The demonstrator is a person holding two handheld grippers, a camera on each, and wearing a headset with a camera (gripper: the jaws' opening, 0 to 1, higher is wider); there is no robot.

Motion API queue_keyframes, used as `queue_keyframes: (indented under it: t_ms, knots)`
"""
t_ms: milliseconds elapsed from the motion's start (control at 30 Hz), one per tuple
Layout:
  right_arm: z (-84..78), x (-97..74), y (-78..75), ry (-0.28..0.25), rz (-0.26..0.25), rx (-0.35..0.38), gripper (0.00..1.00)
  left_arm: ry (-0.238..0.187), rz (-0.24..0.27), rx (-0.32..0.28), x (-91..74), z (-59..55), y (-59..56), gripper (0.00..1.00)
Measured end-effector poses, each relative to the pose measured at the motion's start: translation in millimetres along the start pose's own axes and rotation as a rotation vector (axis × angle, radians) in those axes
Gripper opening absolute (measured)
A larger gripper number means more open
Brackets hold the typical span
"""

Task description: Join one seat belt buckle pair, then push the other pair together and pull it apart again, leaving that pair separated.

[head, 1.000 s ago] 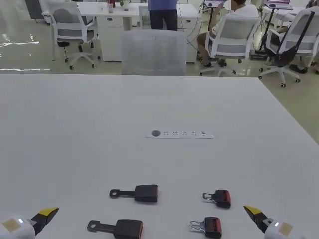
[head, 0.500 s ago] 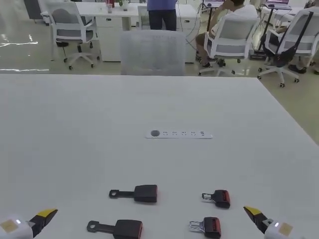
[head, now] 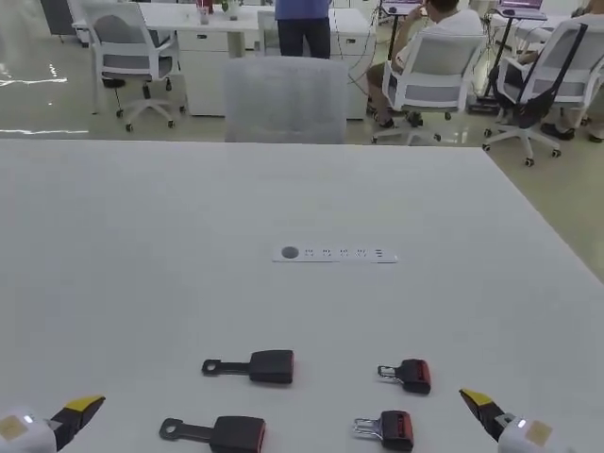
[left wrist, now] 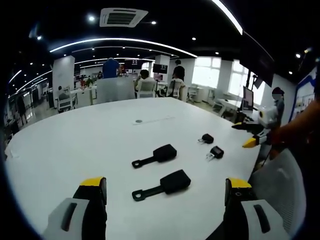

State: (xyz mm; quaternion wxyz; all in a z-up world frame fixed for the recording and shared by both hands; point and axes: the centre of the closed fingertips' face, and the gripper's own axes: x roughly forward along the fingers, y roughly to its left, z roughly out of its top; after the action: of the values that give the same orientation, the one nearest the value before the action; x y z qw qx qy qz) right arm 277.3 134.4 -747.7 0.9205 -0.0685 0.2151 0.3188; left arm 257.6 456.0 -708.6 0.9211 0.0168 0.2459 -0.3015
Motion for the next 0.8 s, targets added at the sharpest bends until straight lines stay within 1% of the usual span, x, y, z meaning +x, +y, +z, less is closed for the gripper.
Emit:
queue_keyframes:
  t_ms: [333,433,567,800]
  knots:
    - [1.6,0.4,0.7,-0.006,0.005,-0.004,0.99,0.001,-0.012,0.003,1.2,1.9,-3.2,1.00]
    - [1.8,1.1,1.0,-0.004,0.012,-0.015,0.99,0.014,-0.024,0.017,1.8,0.8,-5.0,1.00]
    - [2.3,0.6,0.6,-0.001,0.014,-0.019,0.99,0.005,-0.028,0.009,1.6,2.5,-3.8,1.00]
    - [0.2,1.8,2.1,0.013,0.017,-0.030,0.99,0.014,-0.027,0.014,0.8,-0.8,-3.2,1.00]
